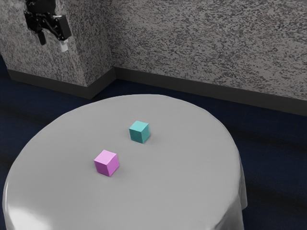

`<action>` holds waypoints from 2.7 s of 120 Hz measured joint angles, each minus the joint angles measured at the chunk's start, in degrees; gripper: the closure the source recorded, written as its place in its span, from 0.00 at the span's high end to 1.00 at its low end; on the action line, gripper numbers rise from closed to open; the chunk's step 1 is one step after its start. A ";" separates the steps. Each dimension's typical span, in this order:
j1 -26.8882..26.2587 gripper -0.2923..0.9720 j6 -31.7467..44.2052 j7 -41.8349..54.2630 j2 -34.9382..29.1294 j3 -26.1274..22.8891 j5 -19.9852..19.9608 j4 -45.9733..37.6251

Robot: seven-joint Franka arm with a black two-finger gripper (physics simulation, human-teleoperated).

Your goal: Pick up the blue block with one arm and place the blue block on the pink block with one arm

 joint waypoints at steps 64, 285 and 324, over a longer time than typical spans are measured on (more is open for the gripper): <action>0.79 0.77 10.36 11.38 -22.22 -2.90 1.98 -35.26; 9.40 0.77 48.11 73.69 46.09 -20.06 7.11 -2.88; 9.40 0.52 49.12 74.84 45.61 -19.98 7.06 -2.71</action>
